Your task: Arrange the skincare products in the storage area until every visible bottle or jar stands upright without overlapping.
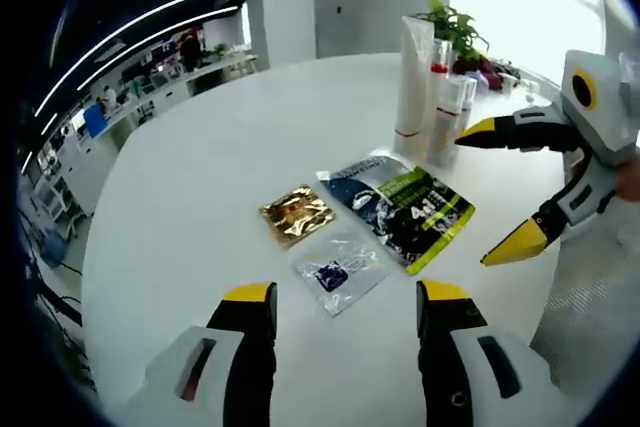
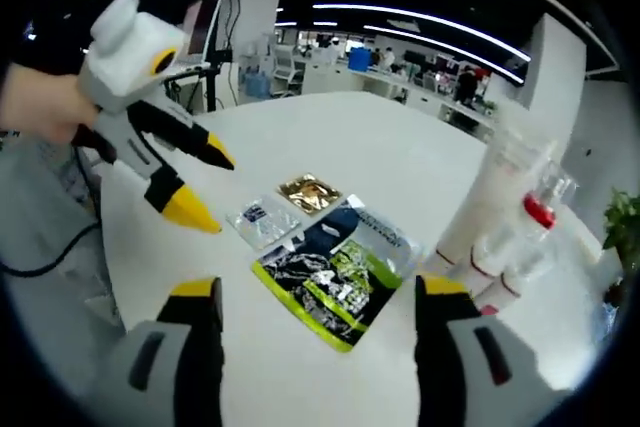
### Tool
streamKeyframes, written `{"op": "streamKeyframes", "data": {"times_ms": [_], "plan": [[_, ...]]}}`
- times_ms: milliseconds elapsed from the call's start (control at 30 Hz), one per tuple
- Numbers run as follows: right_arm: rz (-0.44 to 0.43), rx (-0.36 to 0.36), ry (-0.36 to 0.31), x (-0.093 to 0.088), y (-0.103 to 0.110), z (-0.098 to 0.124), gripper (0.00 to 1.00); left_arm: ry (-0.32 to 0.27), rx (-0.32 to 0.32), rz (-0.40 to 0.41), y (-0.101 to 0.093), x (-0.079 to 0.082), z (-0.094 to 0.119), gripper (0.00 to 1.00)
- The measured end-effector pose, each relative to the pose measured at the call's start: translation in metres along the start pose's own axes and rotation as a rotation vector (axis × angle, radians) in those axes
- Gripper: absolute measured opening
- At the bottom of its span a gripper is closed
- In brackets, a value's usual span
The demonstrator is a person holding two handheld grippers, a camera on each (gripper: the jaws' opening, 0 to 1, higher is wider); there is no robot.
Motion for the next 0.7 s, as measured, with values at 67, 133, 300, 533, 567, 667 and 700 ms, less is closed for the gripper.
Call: {"op": "streamKeyframes", "data": {"times_ms": [67,133,300,533,567,667,700], "plan": [[-0.012,-0.01,-0.003,-0.004,-0.002,0.009,0.83,-0.009,0.004,0.014,-0.001,-0.002,0.007,0.56],[-0.039,-0.021,0.001,-0.008,-0.004,0.017,0.85,-0.011,0.011,0.027,-0.003,-0.005,0.014,0.58],[-0.086,-0.041,-0.004,-0.012,-0.011,0.036,0.93,-0.035,0.013,0.072,-0.006,-0.008,0.029,0.64],[-0.209,-0.087,-0.055,-0.013,-0.026,0.069,1.0,-0.078,0.026,0.131,-0.01,-0.004,0.051,0.77],[-0.218,-0.095,-0.062,-0.013,-0.028,0.073,1.0,-0.09,0.029,0.147,-0.011,-0.003,0.054,0.79],[-0.248,-0.12,-0.083,-0.015,-0.033,0.088,1.0,-0.109,0.036,0.162,-0.013,-0.001,0.063,0.83],[-0.256,-0.125,-0.089,-0.016,-0.035,0.093,1.0,-0.113,0.041,0.164,-0.014,-0.001,0.066,0.85]]}}
Point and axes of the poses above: the point that each gripper's makers call its tool centre point, and the gripper's own axes: z roughly backward along the fingers, y roughly to its left, x roughly out of its top, the point moved 9 cm from there along z, roughly backward along the fingers, and after that the axes turned 8 degrees about -z, right-handed, at the moved point
